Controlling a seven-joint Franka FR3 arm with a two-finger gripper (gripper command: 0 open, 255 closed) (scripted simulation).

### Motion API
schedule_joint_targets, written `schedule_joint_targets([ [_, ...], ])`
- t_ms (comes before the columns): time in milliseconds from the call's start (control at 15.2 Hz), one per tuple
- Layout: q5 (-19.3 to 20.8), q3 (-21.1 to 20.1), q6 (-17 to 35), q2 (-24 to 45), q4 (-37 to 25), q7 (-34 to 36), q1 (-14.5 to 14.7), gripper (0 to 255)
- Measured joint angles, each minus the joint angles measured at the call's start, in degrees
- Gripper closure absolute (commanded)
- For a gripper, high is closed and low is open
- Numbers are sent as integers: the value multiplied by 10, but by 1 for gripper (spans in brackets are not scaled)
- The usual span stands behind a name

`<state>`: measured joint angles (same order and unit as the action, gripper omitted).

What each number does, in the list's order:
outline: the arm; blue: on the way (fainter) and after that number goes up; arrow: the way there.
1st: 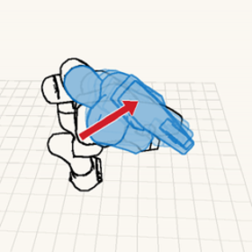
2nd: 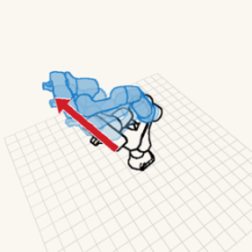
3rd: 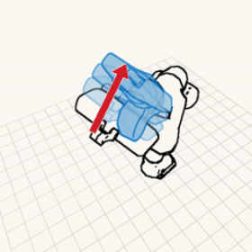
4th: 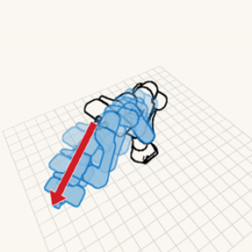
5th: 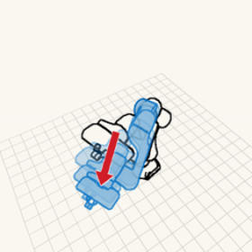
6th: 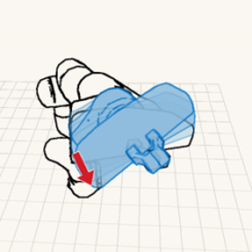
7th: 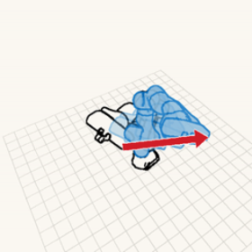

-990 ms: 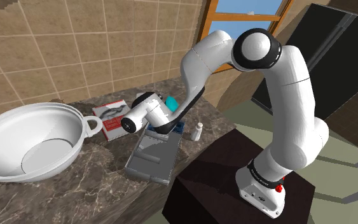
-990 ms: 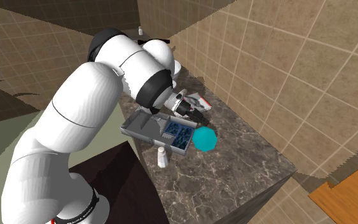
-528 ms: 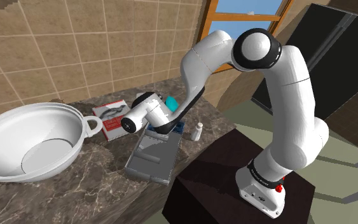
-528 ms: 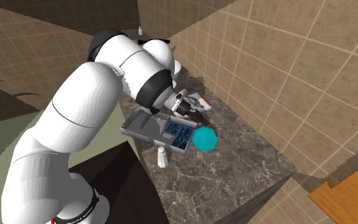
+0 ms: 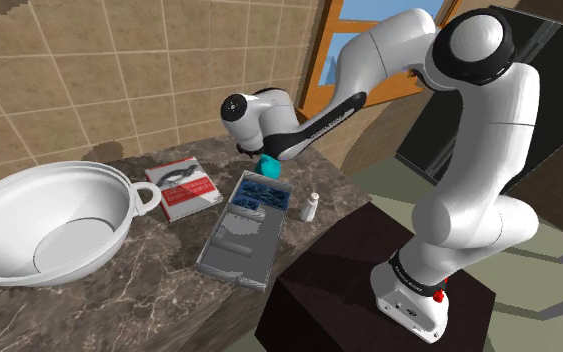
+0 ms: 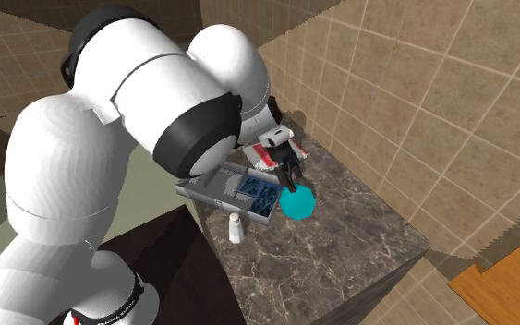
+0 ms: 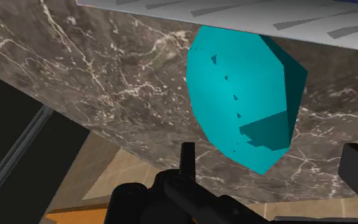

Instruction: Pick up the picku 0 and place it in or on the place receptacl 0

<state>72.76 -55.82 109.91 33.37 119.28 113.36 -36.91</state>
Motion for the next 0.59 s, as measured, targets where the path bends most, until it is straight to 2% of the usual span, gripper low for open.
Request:
schedule_joint_targets([
  [132, -12, -5, 35, -3, 12, 32, -27, 0],
  [594, 15, 18, 59, 21, 11, 54, -30, 0],
])
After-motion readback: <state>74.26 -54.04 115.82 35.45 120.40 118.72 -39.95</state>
